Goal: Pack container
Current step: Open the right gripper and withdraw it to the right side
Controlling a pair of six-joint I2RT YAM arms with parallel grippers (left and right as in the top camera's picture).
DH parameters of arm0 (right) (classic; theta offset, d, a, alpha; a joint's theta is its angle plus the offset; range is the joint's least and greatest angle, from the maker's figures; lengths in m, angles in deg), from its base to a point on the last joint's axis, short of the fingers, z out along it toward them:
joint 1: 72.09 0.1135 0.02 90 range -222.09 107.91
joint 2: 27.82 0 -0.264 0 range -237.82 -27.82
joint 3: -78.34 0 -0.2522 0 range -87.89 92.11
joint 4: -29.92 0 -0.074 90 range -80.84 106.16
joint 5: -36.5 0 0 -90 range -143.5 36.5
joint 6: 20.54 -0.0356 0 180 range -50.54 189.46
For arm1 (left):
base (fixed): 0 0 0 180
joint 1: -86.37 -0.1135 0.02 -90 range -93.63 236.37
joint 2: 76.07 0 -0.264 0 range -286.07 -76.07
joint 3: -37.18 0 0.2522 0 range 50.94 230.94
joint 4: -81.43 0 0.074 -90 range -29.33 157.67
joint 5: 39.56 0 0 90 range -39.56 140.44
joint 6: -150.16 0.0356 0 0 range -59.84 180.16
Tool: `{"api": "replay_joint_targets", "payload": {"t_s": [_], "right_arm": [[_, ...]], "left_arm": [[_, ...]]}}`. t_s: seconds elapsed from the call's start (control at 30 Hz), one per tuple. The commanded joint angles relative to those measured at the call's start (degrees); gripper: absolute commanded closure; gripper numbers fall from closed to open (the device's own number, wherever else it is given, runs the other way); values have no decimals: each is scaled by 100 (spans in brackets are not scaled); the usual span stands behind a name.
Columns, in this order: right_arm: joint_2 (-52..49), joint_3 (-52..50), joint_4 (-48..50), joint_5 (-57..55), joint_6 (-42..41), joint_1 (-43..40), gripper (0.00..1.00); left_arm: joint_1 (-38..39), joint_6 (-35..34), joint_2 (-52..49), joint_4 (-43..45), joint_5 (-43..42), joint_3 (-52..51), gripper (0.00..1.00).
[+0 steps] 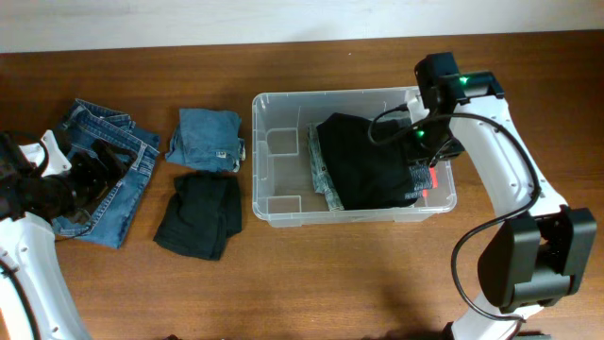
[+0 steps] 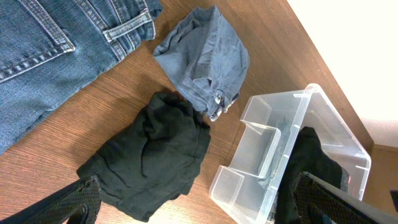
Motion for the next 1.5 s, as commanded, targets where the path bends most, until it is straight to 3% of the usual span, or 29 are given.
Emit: {"api": "replay_joint_targets", "payload": {"t_s": [0.0, 0.1, 0.17, 0.3, 0.8, 1.03, 1.27, 1.47], "right_arm": [[181, 155, 13, 188, 15, 31, 51], [181, 155, 13, 636, 17, 33, 60], [179, 153, -31, 708, 15, 31, 80], [179, 50, -39, 706, 15, 31, 95], [168, -1731, 1580, 732, 15, 31, 95], [181, -142, 691, 1344, 17, 28, 95], [181, 1714, -417, 234, -422, -269, 95], [181, 2116, -1123, -118, -527, -1224, 92]], "left_arm": [[7, 114, -11, -7, -15, -37, 1], [7, 114, -11, -7, -17, -37, 1], [7, 114, -11, -7, -17, -37, 0], [7, 114, -11, -7, -17, -37, 1], [7, 114, -11, -7, -17, -37, 1], [7, 114, -11, -7, -17, -37, 1], [7, 114, -11, -7, -17, -37, 1], [7, 114, -11, -7, -17, -37, 1]]}}
